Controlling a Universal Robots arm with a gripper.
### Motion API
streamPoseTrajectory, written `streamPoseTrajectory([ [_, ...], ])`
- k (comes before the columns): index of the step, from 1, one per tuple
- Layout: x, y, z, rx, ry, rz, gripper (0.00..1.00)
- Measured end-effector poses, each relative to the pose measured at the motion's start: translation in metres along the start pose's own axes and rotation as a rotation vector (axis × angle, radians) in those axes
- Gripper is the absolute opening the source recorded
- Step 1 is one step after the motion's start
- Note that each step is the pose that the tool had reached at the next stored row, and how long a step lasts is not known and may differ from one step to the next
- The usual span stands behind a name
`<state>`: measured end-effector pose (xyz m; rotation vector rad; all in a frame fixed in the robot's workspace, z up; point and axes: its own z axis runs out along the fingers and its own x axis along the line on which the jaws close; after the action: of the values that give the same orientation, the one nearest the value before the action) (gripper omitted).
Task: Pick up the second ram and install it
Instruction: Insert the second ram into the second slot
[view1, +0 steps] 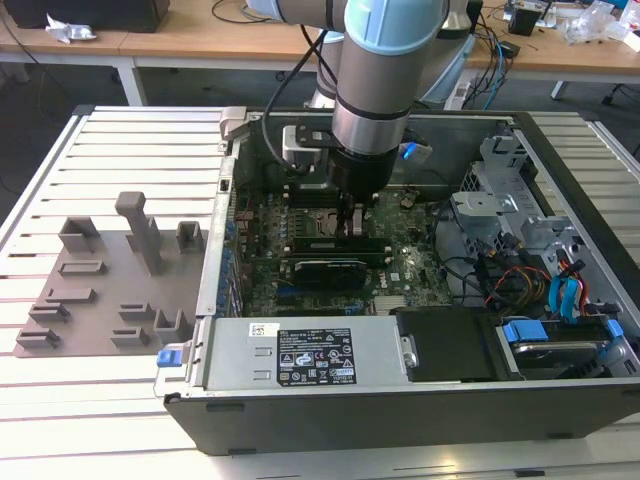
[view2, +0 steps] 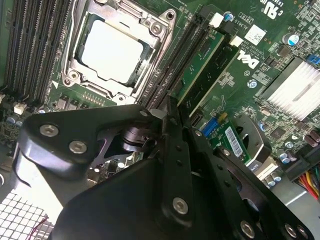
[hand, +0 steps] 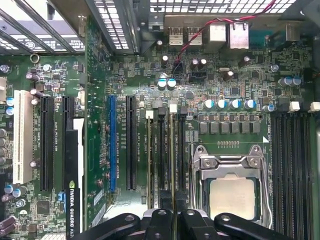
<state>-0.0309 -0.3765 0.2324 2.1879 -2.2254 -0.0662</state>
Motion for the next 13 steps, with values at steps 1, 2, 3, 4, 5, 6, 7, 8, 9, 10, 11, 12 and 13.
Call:
streamPoseTrajectory([
  [1,-0.0002,0.0000,0.0003,0.0000,0.0000,0.000,0.13],
  [2,-0.0006,0.0001,0.0006,0.0001,-0.0004,0.000,0.13],
  [3,-0.0009,0.0001,0.0007,0.0001,-0.0003,0.000,0.13],
  [4,-0.0010,0.0006,0.0007,0.0006,-0.0002,0.000,0.13],
  [5,-0.0010,0.0011,0.0005,0.0024,-0.0004,0.000,0.13],
  [6,-0.0010,0.0011,0.0005,0.0026,-0.0008,0.000,0.13],
  [7,-0.0009,0.0013,0.0004,0.0024,-0.0034,0.000,0.13],
  [8,-0.0010,0.0012,0.0009,0.0025,-0.0071,0.000,0.13],
  [9,-0.0010,0.0011,0.0020,0.0024,-0.0072,0.000,0.13],
  [10,-0.0009,0.0011,0.0031,0.0023,-0.0070,0.000,0.13],
  [11,-0.0009,0.0011,0.0031,0.0023,-0.0069,0.000,0.13],
  [12,-0.0009,0.0011,0.0031,0.0023,-0.0069,0.000,0.13],
  [13,-0.0009,0.0011,0.0032,0.0023,-0.0070,0.000,0.13],
])
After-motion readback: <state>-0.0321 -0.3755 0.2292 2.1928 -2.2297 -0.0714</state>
